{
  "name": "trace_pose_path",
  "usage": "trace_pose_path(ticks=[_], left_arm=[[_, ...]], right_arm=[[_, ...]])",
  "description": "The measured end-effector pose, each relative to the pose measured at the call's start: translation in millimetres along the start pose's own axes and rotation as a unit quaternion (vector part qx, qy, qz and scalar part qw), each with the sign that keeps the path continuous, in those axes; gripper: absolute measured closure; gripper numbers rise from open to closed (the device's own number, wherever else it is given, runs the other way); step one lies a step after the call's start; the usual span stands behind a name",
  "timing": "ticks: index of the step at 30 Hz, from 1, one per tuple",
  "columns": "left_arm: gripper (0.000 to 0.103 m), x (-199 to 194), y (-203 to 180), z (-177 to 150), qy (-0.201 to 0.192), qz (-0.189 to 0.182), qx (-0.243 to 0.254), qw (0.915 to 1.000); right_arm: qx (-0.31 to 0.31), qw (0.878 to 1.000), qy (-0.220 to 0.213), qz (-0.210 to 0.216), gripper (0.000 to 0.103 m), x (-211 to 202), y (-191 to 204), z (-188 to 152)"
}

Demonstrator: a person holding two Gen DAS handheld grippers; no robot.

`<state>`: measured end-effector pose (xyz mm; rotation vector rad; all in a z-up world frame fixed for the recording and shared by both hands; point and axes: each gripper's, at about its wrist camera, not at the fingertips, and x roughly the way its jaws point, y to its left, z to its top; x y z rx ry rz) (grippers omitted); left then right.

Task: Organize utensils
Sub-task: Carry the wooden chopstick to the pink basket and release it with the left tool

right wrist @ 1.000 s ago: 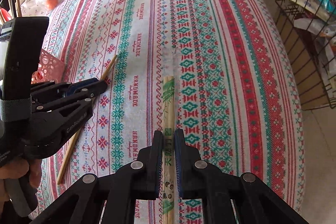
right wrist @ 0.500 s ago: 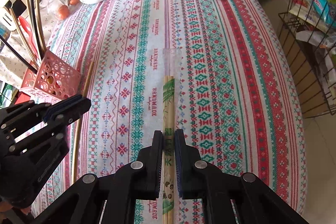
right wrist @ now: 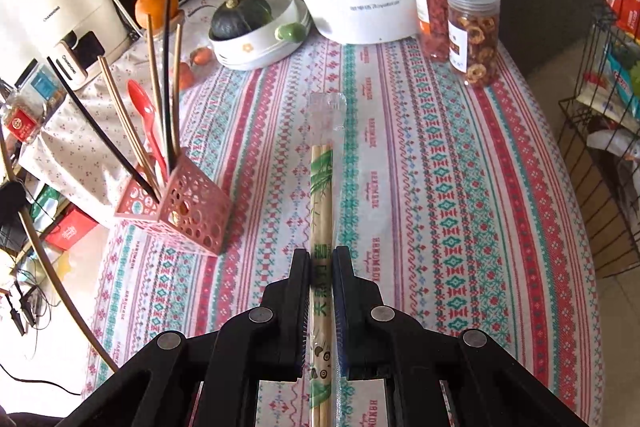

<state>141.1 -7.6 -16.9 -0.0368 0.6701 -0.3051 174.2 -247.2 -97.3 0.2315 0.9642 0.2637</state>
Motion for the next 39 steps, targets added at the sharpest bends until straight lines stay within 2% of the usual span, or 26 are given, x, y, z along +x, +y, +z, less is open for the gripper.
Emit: trace_pose_path(ticks=[3,6,10,13,16,25,32,36,37,39], left_arm=[[0.097,-23.3,11.8,14.8,-0.064,0.013,-0.018,0.9977],[0.097,-31.2,20.3,28.6,-0.111,0.023,-0.033,0.993],[0.097,-30.0,21.3,39.8,-0.174,0.054,-0.021,0.9831],[0.097,-25.0,25.4,42.1,-0.211,0.061,-0.028,0.9751],[0.097,-10.7,26.4,42.0,-0.231,0.079,-0.031,0.9693],[0.097,44.7,36.7,23.9,-0.213,0.117,-0.019,0.9699],[0.097,71.1,56.2,7.7,-0.159,0.111,-0.061,0.9791],[0.096,74.3,58.5,4.0,-0.109,0.102,-0.059,0.9871],[0.094,72.9,58.4,3.0,-0.098,0.107,-0.055,0.9878],[0.074,69.5,59.7,0.3,-0.07,0.099,-0.055,0.9911]], right_arm=[[-0.001,1.0,-0.02,0.003,0.094,-4.7,7.2,4.5],[-0.002,1.0,-0.03,0.006,0.094,-4.3,13.8,8.6],[-0.01,1.0,-0.028,0.003,0.094,2.8,22.7,10.0],[-0.015,1.0,-0.025,0.002,0.094,8.0,26.5,10.2],[-0.017,0.999,-0.027,0.004,0.094,8.7,28.1,10.2],[-0.027,0.999,-0.044,-0.001,0.094,6.7,26.1,13.4],[-0.029,0.997,-0.071,0.007,0.094,3.7,32.3,15.1],[-0.034,0.995,-0.098,0.017,0.094,1.7,40.6,16.0],[-0.033,0.994,-0.105,0.02,0.094,1.3,42.2,16.2],[-0.028,0.992,-0.122,0.029,0.094,-0.2,45.3,16.2]])
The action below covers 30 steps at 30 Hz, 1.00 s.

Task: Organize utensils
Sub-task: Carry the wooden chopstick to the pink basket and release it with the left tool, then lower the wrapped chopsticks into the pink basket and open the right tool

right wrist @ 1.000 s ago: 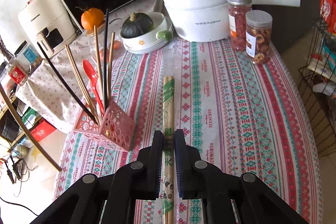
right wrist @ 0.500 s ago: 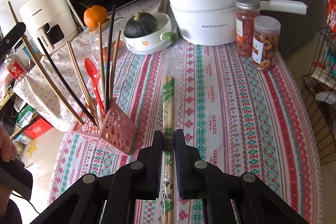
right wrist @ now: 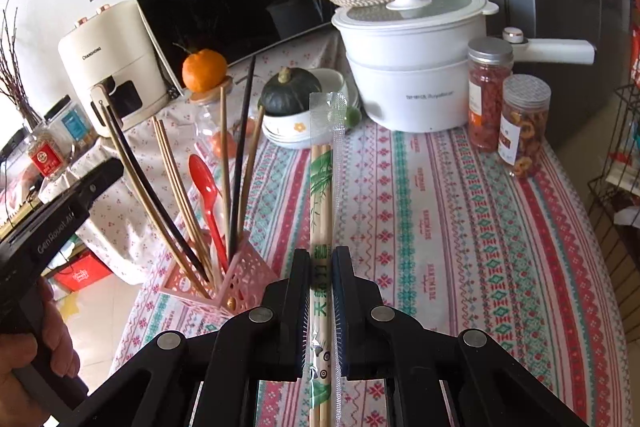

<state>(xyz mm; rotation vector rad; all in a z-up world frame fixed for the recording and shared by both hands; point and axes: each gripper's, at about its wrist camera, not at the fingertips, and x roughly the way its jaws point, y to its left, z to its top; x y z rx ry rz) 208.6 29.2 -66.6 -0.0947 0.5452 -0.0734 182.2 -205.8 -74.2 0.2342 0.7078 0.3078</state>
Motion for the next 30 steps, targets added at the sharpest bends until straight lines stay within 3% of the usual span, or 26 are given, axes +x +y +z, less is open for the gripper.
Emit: trace_pose_path(ticks=[1,2,5,10,13,16,24,30], left_arm=[[0.053,-3.3,1.7,-1.6,0.01,0.0,-0.003,0.9999],[0.044,-8.0,3.7,-3.6,0.015,0.001,-0.006,0.9999],[0.043,-23.4,9.7,-9.0,0.033,-0.002,-0.011,0.9994],[0.041,-36.2,23.0,-23.8,0.114,0.01,-0.011,0.9934],[0.041,-38.3,42.7,-38.8,0.162,0.026,-0.041,0.9856],[0.041,-34.4,64.8,-50.4,0.208,0.003,-0.087,0.9742],[0.041,-33.4,96.4,-71.9,0.258,-0.004,-0.103,0.9607],[0.041,-30.9,118.8,-85.4,0.294,-0.023,-0.149,0.944]], right_arm=[[0.002,1.0,-0.009,0.003,0.094,-1.0,2.2,0.6],[0.004,1.0,-0.019,0.006,0.094,-2.1,4.5,1.2],[0.01,0.999,-0.047,0.016,0.094,-5.7,12.9,4.1],[0.016,0.996,-0.092,0.011,0.093,-13.1,33.5,2.3],[0.022,0.993,-0.114,0.012,0.093,-12.9,49.0,-0.1],[0.005,0.991,-0.137,0.003,0.093,-3.9,68.5,4.2],[0.013,0.974,-0.223,-0.039,0.093,28.8,94.5,12.0],[-0.008,0.957,-0.277,-0.082,0.093,50.1,110.9,8.8]])
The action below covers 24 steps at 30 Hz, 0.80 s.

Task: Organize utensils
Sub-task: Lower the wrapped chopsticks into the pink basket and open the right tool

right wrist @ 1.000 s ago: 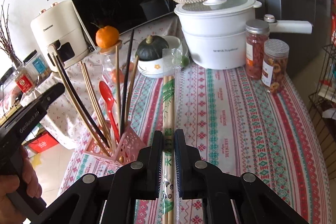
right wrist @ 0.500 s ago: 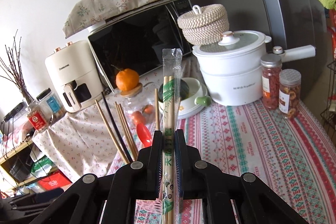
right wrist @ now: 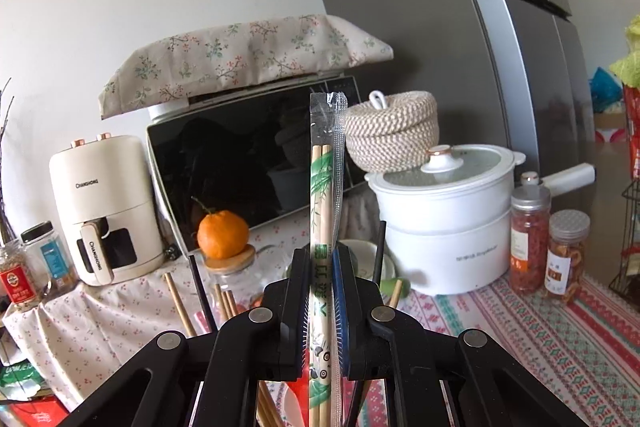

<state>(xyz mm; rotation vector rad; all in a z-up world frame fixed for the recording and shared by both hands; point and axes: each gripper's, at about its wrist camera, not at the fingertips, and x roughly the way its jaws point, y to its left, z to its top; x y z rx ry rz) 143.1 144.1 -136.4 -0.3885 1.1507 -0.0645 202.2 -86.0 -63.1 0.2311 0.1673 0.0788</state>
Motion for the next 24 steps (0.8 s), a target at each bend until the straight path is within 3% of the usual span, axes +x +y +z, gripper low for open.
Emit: trace_pose_path(ticks=[3,8,18,24], left_arm=[[0.041,1.8,3.8,-1.2,0.008,-0.005,-0.005,0.9999],[0.041,0.0,0.2,-0.1,0.007,-0.004,0.0,1.0],[0.041,1.3,-13.2,3.0,-0.006,0.01,0.017,0.9998],[0.041,0.0,-27.9,1.0,-0.017,0.02,0.034,0.9991]], right_arm=[[-0.028,0.999,-0.015,-0.019,0.093,4.6,6.6,-13.9],[-0.028,0.999,-0.004,-0.032,0.093,11.9,3.6,-33.4],[-0.001,0.997,0.075,-0.011,0.088,0.0,-11.1,-59.2],[0.002,0.993,0.119,0.006,0.06,-12.9,-24.1,-40.5]])
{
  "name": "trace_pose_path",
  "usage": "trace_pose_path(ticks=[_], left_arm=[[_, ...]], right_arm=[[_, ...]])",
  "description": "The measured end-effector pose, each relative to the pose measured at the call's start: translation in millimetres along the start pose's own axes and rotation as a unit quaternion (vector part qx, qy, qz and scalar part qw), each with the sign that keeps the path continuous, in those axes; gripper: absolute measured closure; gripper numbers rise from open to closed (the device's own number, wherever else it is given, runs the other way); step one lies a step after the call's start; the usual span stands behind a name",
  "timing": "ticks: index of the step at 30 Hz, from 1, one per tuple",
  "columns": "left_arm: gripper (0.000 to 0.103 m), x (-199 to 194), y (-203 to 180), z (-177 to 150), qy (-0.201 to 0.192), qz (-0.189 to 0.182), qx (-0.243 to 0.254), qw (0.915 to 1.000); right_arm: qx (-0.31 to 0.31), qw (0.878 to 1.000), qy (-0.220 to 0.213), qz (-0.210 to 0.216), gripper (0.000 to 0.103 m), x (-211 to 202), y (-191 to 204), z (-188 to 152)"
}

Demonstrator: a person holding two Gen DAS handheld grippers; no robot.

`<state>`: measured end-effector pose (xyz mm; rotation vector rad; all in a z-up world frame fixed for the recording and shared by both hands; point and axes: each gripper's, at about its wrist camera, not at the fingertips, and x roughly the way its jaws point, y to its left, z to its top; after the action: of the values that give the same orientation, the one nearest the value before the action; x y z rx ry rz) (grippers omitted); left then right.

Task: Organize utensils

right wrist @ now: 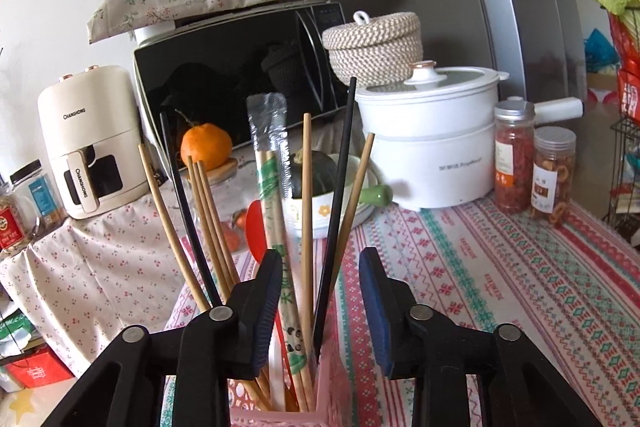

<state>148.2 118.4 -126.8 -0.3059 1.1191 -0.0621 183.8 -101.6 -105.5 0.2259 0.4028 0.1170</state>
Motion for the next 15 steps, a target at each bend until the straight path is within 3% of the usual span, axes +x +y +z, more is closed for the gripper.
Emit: trace_pose_path(ticks=[4,7,15], left_arm=[[0.039,-2.7,-11.2,-2.7,-0.012,0.02,0.015,0.9996],[0.032,-7.7,-20.6,-7.9,-0.023,0.028,0.023,0.9991],[0.016,-29.5,-54.9,-30.4,-0.078,0.066,0.067,0.9925]], right_arm=[[-0.03,0.999,0.03,-0.001,0.052,-20.9,-12.1,14.0],[-0.043,0.998,0.052,-0.003,0.039,-40.4,-27.1,21.0],[-0.036,0.992,0.12,-0.03,0.026,-81.0,-63.3,28.6]])
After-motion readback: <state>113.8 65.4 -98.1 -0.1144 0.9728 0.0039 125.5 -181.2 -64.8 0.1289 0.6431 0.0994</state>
